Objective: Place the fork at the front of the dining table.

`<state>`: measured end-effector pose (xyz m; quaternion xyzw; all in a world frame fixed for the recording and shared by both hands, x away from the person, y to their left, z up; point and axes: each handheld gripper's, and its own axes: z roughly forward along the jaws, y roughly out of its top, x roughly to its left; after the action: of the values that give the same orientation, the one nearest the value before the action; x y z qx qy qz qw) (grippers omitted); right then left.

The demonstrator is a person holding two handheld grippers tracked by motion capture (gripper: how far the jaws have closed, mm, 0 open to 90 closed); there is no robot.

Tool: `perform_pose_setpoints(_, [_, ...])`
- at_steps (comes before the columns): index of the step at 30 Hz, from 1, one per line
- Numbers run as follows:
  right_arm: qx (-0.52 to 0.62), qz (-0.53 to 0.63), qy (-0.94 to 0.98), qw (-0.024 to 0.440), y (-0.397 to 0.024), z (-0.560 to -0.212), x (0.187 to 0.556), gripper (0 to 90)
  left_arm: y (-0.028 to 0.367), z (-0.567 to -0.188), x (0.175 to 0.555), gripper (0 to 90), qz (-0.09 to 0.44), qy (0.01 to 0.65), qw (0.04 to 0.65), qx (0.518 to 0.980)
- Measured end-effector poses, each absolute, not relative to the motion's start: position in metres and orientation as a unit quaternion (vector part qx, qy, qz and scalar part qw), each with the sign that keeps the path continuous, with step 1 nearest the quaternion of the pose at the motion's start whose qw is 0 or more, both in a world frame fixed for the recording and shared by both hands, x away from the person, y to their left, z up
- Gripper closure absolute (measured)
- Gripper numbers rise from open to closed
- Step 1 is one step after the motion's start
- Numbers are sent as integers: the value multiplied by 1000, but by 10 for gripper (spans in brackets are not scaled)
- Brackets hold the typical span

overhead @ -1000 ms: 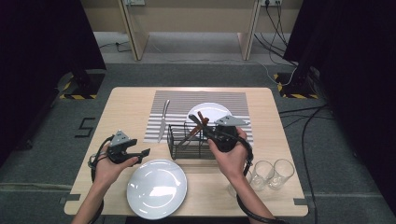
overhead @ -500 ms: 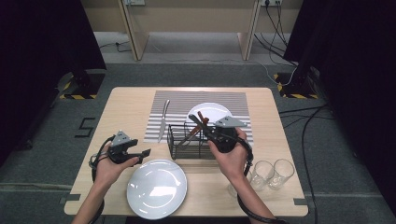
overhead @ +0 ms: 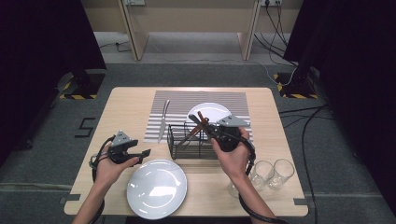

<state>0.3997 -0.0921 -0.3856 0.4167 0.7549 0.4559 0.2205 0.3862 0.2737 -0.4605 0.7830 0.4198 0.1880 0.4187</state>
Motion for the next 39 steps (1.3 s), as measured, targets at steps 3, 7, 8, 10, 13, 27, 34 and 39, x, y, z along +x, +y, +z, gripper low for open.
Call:
perform_pose_setpoints(3, [417,462,747,232,-94,-382,398,858,273,-460,386,285,189,420,420,782])
perform_pose_setpoints(7, [428,475,737,218,-99,-380,401,874,273,-460,386,286,189,419,420,783])
perform_pose_setpoints(8, [428,478,736,215,-100,-381,402,873,273,-460,386,286,189,419,420,783])
perform_pose_setpoints(10, [430,480,734,215,-100,-381,402,874,274,-460,386,286,189,419,420,783])
perform_pose_setpoints(13, [432,489,729,207,-101,-381,402,874,275,-459,386,287,191,420,420,782])
perform_pose_setpoints(27, [436,501,720,201,-105,-374,400,874,274,-458,386,287,192,418,420,782])
perform_pose_setpoints(34, [439,509,712,202,-110,-370,399,874,274,-458,385,289,194,417,422,781])
perform_pose_setpoints(39, [439,515,706,208,-113,-367,399,874,274,-458,385,289,194,418,422,781])
